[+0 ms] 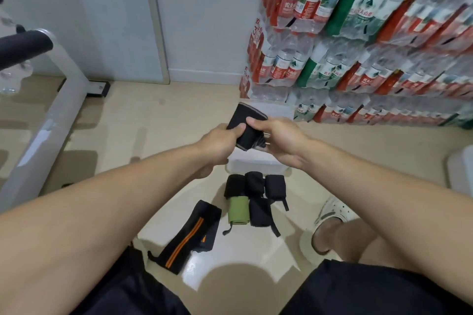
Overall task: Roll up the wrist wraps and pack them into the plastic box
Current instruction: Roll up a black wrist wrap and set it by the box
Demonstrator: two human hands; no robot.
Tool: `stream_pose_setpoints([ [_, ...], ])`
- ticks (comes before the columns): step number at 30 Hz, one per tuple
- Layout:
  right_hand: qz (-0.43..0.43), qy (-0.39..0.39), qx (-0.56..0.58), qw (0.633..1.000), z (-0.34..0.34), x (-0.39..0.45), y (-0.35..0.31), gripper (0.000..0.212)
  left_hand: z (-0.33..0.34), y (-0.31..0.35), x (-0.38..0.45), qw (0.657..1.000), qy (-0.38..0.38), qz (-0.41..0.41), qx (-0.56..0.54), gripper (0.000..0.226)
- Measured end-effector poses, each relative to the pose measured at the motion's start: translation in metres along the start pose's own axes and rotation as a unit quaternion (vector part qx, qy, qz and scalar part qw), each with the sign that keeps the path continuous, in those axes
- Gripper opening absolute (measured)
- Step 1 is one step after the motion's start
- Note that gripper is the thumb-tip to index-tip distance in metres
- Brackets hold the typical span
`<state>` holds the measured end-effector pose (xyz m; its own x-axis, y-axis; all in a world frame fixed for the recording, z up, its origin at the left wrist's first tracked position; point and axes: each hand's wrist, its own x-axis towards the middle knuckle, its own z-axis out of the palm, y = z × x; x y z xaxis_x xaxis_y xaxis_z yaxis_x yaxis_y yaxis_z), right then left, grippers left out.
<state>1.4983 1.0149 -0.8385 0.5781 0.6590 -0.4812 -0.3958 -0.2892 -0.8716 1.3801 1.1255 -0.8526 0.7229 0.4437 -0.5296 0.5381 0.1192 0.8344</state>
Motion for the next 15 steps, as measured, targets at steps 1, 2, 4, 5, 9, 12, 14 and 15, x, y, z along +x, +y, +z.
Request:
stream_pose_setpoints([
  [1,0.003,0.003,-0.036,0.999,-0.009,0.006,0.008,0.01,0.003,-0.002,0.004,0.998,-0.022,-0.019,0.054,0.048],
  [2,0.007,0.004,-0.074,0.997,-0.016,0.012,0.013,0.007,0.006,-0.004,0.007,0.992,-0.044,-0.034,0.112,0.05],
  [4,0.02,0.014,-0.133,0.991,-0.031,0.027,0.026,0.014,0.011,-0.006,0.014,0.964,-0.082,-0.036,0.249,0.057],
  [5,0.029,0.022,-0.156,0.987,-0.039,0.035,0.033,0.02,0.015,-0.004,0.016,0.942,-0.095,-0.019,0.321,0.061],
  [9,0.08,0.039,-0.298,0.951,-0.078,0.057,0.067,0.029,0.031,0.001,0.026,0.865,-0.122,0.039,0.486,0.076],
  [12,0.121,0.045,-0.385,0.914,-0.113,0.066,0.092,0.028,0.045,0.003,0.032,0.845,-0.157,0.047,0.509,0.077],
  [14,0.14,0.064,-0.398,0.904,-0.131,0.073,0.111,0.023,0.052,0.003,0.036,0.839,-0.173,0.056,0.513,0.076],
  [15,0.145,0.077,-0.391,0.905,-0.139,0.076,0.122,0.021,0.054,0.003,0.038,0.836,-0.177,0.058,0.517,0.075],
])
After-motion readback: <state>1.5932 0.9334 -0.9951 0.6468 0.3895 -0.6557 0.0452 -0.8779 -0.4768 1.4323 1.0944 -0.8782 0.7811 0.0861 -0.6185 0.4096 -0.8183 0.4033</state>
